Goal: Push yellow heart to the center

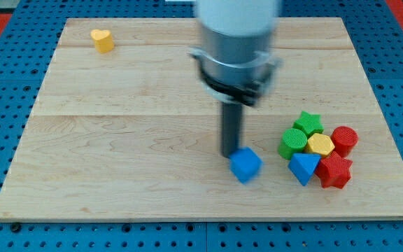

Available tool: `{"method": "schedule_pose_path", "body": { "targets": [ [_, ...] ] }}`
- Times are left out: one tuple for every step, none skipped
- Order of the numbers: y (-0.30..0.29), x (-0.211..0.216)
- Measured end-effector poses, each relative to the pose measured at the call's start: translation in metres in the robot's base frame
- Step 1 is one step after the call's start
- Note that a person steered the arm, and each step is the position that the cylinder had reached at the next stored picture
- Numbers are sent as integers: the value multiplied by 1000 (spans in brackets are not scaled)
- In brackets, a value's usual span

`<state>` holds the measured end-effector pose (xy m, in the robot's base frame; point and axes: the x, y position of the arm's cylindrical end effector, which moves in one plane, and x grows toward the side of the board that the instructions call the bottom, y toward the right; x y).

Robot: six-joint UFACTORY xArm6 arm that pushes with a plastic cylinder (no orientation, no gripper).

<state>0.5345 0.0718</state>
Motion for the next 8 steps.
{"method": "schedule_pose_path", "body": {
  "targets": [
    [-9,19],
    [-52,68],
    [-23,83],
    [26,81],
    [38,71],
    [-30,84],
    [-135,22],
    [-223,-56]
  ]
}}
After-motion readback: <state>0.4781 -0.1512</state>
